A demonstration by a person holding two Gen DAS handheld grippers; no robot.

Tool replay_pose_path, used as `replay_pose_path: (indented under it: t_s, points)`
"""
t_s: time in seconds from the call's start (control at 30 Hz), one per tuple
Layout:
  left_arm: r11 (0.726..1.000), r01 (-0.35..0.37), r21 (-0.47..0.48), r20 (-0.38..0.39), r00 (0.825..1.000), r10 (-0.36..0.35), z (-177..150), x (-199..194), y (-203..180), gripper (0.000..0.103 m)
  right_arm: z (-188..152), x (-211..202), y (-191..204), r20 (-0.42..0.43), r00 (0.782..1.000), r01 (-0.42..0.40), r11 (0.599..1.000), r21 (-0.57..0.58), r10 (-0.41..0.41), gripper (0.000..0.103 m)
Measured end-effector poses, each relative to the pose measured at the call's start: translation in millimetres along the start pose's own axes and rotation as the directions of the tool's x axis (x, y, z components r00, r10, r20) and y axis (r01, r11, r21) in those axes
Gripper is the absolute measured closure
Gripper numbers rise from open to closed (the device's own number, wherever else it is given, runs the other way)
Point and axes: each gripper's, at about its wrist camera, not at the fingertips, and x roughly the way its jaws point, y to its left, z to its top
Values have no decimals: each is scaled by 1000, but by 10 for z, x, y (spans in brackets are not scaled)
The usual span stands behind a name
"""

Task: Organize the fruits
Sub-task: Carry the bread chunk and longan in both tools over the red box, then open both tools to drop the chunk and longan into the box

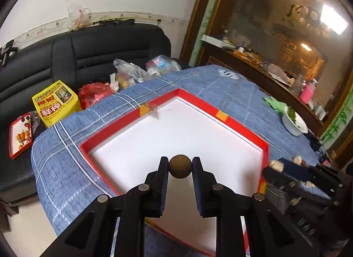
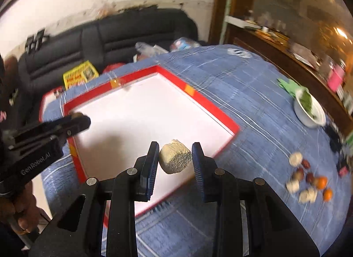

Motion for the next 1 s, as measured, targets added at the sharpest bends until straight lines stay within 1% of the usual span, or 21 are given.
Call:
replay_pose_path:
  t_s: [0.03, 0.2, 0.4, 0.57, 0.7, 1.0]
  points:
    - [1000, -19, -5, -4, 1000, 19, 41, 51, 13, 83, 39, 82, 42, -22, 1000, 1, 1000, -21, -2, 73]
    - [998, -55, -13, -23, 998, 55, 152, 243, 35, 83, 181, 421, 118, -119, 992, 33, 994, -107, -45, 73]
    - [994, -105, -10, -57, 993, 104, 216, 431, 43, 83, 250, 675, 167, -189, 976, 69, 977, -204, -108, 73]
    - [989, -147, 7, -60, 987, 147, 251, 522, 45, 83, 287, 831, 190, -217, 964, 94, 963, -253, -151, 73]
    - [985, -171, 16, -62, 983, 172, 269, 575, 53, 83, 311, 905, 207, -223, 958, 115, 951, -286, -183, 73]
    - [982, -184, 27, -67, 980, 186, 274, 664, 50, 83, 327, 972, 231, -222, 955, 122, 944, -305, -195, 73]
